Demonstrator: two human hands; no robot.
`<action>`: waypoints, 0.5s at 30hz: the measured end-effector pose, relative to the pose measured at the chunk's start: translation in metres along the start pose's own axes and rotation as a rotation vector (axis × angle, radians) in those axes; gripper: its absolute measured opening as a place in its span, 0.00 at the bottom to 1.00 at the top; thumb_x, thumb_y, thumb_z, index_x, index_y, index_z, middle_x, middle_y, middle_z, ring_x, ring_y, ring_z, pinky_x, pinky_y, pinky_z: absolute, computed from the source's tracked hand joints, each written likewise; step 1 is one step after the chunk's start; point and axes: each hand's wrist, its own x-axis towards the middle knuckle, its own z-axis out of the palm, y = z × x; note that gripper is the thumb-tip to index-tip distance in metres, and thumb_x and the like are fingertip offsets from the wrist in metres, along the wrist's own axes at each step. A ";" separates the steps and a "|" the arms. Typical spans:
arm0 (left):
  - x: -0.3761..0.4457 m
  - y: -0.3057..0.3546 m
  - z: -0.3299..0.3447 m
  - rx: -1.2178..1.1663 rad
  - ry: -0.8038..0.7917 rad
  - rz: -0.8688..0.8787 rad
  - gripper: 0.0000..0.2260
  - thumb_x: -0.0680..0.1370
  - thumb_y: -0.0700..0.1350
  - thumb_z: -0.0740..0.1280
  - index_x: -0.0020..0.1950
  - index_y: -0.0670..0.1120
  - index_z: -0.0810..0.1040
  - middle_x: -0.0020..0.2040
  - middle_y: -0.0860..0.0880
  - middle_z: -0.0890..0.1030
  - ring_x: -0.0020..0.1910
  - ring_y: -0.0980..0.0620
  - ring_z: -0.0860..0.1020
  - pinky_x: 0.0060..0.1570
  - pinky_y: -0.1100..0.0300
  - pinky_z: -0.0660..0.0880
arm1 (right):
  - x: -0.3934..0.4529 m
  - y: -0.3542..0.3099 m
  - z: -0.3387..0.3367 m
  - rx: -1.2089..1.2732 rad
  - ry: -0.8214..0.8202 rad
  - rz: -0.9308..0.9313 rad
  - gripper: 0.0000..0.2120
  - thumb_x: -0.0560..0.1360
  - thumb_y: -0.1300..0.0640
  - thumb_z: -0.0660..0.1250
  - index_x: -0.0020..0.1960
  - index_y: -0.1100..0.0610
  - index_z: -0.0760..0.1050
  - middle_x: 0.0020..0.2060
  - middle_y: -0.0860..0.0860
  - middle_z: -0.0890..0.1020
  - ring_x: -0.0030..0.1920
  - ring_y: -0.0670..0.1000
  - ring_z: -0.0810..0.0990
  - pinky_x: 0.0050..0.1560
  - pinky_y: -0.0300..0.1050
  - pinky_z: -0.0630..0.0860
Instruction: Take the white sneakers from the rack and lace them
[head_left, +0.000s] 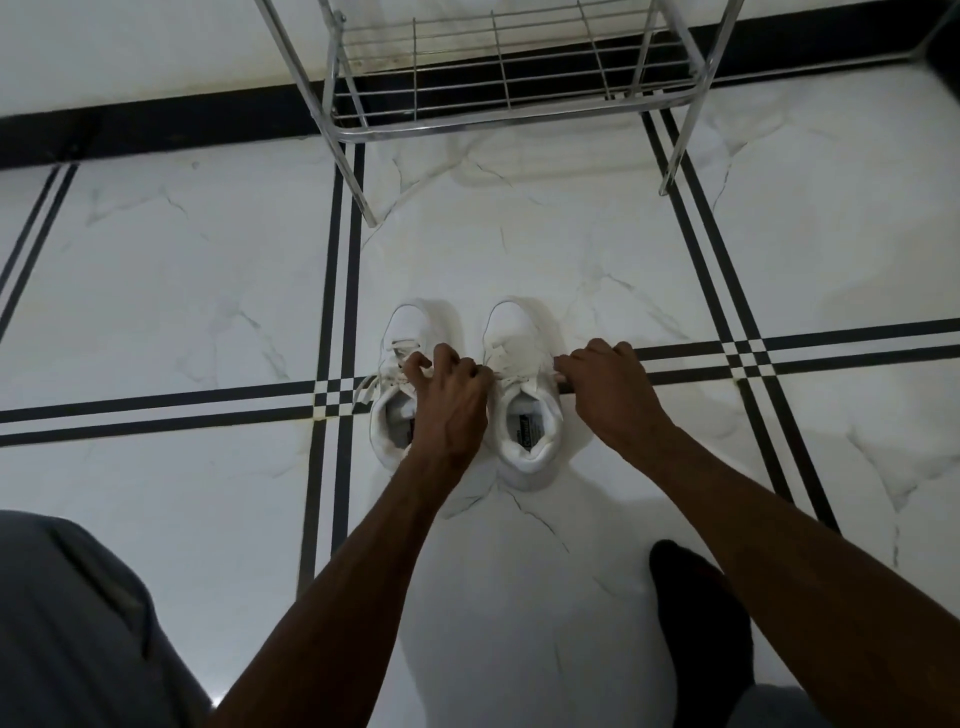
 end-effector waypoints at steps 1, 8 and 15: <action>0.001 -0.003 0.002 0.015 -0.001 0.016 0.08 0.69 0.35 0.70 0.44 0.48 0.82 0.39 0.50 0.83 0.53 0.41 0.76 0.56 0.44 0.59 | 0.000 -0.001 0.001 0.001 0.004 -0.009 0.11 0.67 0.69 0.63 0.41 0.55 0.78 0.34 0.51 0.82 0.42 0.58 0.79 0.46 0.52 0.70; 0.003 -0.010 -0.002 -0.241 -0.027 -0.042 0.11 0.75 0.39 0.71 0.53 0.51 0.86 0.60 0.51 0.83 0.65 0.40 0.71 0.57 0.43 0.61 | 0.006 -0.014 0.004 0.380 -0.188 0.289 0.07 0.78 0.59 0.63 0.45 0.59 0.78 0.39 0.57 0.84 0.43 0.60 0.82 0.44 0.49 0.76; -0.007 -0.081 -0.005 -0.597 -0.009 -0.662 0.30 0.79 0.67 0.61 0.74 0.50 0.72 0.75 0.44 0.72 0.75 0.37 0.66 0.71 0.37 0.65 | -0.003 -0.011 -0.024 1.292 -0.681 0.541 0.32 0.69 0.45 0.78 0.70 0.47 0.70 0.61 0.47 0.80 0.58 0.51 0.83 0.48 0.56 0.85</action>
